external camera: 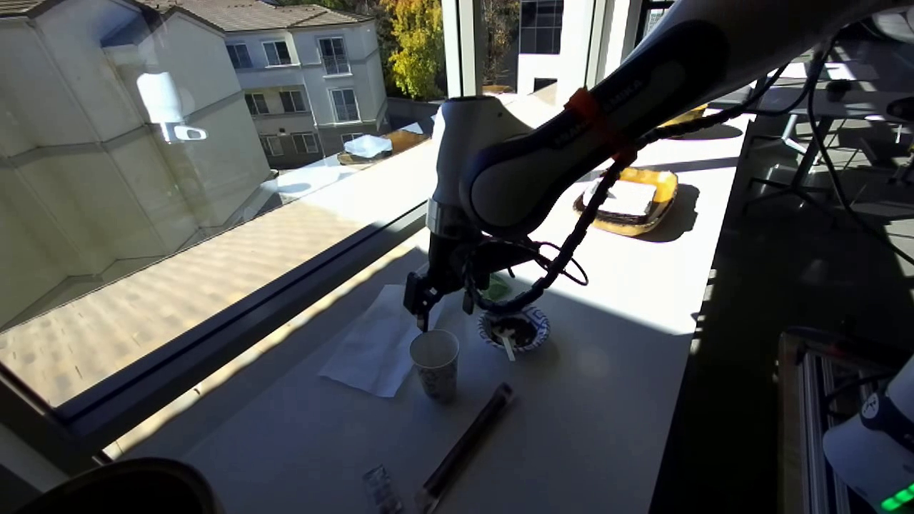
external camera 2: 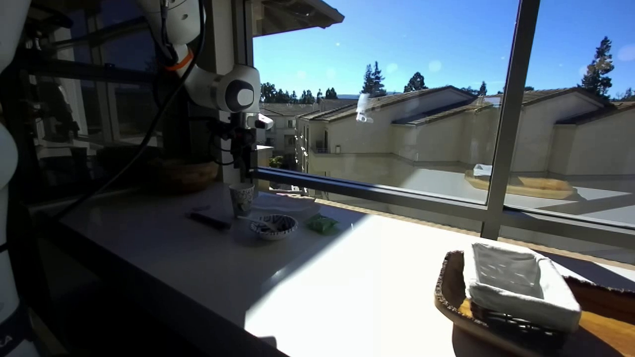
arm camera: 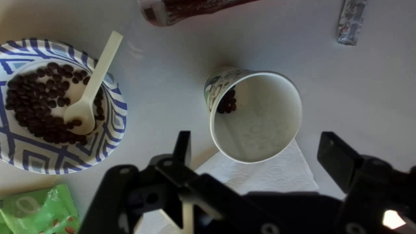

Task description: Pour the contents from the cup into the bowl

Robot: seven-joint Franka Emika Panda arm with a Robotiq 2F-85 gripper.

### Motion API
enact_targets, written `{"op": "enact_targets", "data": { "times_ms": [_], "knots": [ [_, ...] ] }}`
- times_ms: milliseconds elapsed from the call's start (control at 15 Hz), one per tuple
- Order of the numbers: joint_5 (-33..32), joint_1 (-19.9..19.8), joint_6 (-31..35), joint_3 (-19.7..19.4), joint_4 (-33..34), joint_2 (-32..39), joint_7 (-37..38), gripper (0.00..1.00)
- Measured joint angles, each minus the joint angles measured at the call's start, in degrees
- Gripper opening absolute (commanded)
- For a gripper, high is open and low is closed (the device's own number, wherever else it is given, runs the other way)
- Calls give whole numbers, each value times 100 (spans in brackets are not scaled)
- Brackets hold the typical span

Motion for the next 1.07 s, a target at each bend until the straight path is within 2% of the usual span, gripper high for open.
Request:
{"op": "enact_targets", "data": {
  "times_ms": [400,733,867,933,1067],
  "knots": [
    [0,438,0,-169,877,807,361,100],
    [-74,784,-4,-442,1349,1217,855,99],
    [-99,868,-6,-520,1480,1341,989,93],
    [-112,898,-6,-545,1541,1394,1029,79],
    [-118,940,-6,-575,1658,1501,1069,67]
  ]
}}
